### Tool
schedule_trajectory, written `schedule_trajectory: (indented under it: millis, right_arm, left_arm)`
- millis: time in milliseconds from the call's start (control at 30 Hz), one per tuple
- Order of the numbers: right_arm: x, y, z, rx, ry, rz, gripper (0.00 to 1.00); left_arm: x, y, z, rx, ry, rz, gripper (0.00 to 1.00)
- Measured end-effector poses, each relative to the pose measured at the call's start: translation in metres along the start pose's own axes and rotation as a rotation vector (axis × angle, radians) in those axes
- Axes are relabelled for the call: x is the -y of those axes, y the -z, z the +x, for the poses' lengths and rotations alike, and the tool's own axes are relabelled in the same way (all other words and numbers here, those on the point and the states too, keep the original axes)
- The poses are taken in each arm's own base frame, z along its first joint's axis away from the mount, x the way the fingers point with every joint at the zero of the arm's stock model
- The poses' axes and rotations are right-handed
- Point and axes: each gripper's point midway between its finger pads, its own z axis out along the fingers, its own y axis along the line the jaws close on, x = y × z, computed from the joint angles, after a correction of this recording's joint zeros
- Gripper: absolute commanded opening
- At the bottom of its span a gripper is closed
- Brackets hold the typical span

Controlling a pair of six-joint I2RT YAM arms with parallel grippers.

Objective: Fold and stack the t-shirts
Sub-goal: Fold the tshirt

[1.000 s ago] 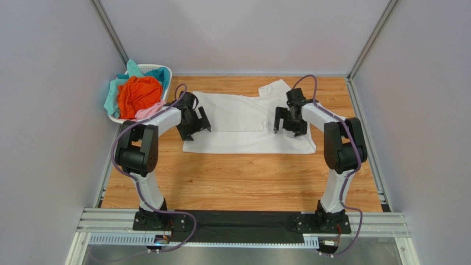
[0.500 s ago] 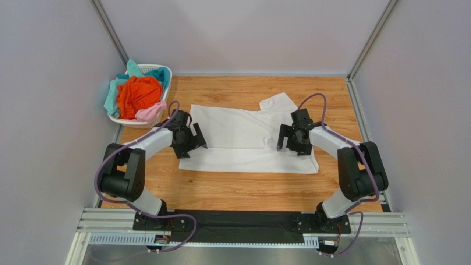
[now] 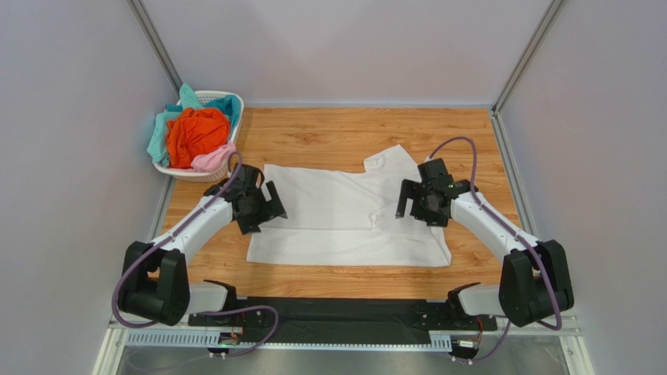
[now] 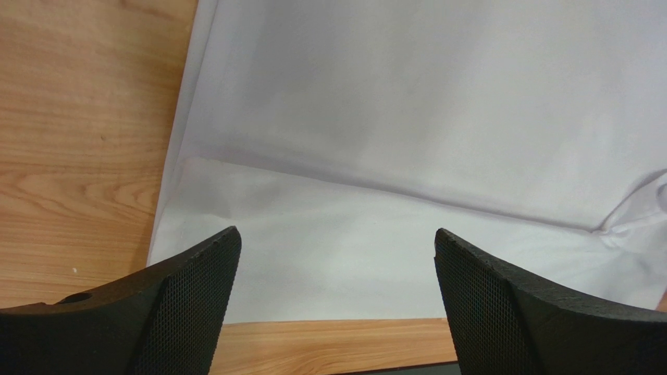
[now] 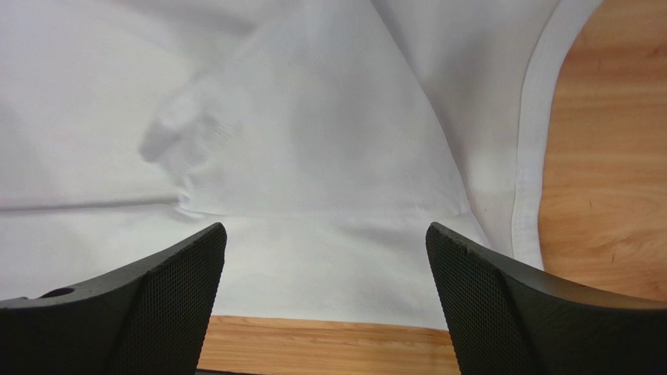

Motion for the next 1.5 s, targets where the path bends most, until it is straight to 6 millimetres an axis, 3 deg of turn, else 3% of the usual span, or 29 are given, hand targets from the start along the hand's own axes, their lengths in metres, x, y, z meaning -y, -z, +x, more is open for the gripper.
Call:
schedule_trajectory:
  millis: [167,267,433,667,833,933,1233,1500]
  right_arm:
    - [-0.032,0.039,-0.071,0.199,0.011,-0.065,1.00]
    - [-0.042,0.056,-0.096,0.278,0.017,-0.085,1.00]
    - [-0.044,0.056,-0.108,0.295,0.030,-0.073,1.00]
    - [-0.033,0.040,-0.107,0.253,0.030,-0.034,1.00]
    - [-0.026,0.038,-0.110,0.251,0.025,-0.020,1.00]
    - [-0.022,0.032,-0.109,0.234,0.020,-0.006,1.00]
    - [-0.015,0.024,-0.109,0.213,0.019,0.010,1.00]
    - [-0.013,0.021,-0.108,0.204,0.023,0.017,1.00]
  left_arm:
    - [0.030,0.027,-0.055,0.137,-0.030,0.007,1.00]
    - [0.052,0.038,-0.097,0.219,-0.048,-0.006,1.00]
    - [0.078,0.028,-0.160,0.289,-0.054,-0.062,1.00]
    - [0.082,-0.028,-0.212,0.254,-0.041,-0.174,0.88]
    - [0.071,-0.064,-0.225,0.219,-0.040,-0.266,0.71]
    - [0.060,-0.076,-0.222,0.197,-0.039,-0.318,0.68]
    - [0.034,-0.086,-0.229,0.188,-0.008,-0.393,0.56]
    - [0.030,-0.102,-0.227,0.149,0.011,-0.384,0.48]
